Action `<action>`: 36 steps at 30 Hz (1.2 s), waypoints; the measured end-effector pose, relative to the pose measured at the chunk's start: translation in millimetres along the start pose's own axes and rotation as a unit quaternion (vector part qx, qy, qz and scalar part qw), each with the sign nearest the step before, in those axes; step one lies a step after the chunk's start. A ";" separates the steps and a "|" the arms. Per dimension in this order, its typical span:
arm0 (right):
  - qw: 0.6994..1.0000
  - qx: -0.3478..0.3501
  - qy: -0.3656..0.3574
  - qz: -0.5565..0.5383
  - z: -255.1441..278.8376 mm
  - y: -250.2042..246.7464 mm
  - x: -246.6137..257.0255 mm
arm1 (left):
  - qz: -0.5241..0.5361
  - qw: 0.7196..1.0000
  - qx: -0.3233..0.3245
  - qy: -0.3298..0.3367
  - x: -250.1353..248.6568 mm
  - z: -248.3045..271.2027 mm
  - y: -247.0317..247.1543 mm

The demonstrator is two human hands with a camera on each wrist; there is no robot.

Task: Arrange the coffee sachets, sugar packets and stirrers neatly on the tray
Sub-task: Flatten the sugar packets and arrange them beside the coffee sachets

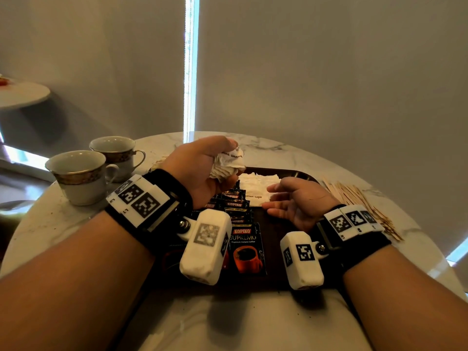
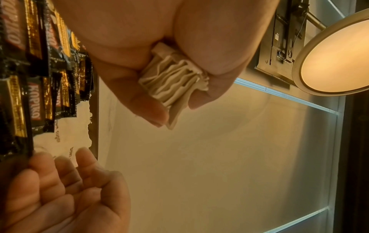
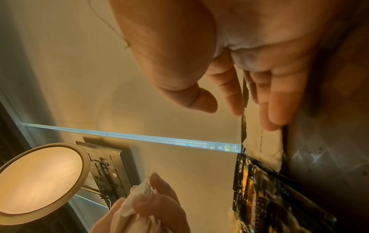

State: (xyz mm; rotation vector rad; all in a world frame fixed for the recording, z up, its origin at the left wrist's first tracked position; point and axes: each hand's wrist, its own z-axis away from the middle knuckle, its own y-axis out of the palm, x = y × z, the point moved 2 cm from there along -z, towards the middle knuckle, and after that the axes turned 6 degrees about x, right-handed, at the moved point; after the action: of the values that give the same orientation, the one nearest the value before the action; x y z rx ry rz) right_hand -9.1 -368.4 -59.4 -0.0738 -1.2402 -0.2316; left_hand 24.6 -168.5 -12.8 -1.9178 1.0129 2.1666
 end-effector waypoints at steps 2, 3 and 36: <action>1.000 -0.012 -0.009 -0.005 -1.1 -0.8 0.4 | 0.004 1.000 -0.001 0.002 -0.3 0.3 0.3; 1.000 -0.008 -0.008 -0.013 -1.5 -0.1 0.3 | 0.006 1.000 -0.001 0.003 -0.6 0.6 0.5; 0.968 0.084 -0.227 -0.069 40.9 31.6 22.1 | -0.010 0.996 0.088 -0.007 6.0 3.2 8.1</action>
State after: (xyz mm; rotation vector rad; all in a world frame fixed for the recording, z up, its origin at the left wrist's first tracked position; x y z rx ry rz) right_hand -33.5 -333.1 -23.0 0.1133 -1.7199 -0.2382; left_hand 16.9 -175.4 -14.9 -1.8226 1.1349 2.0025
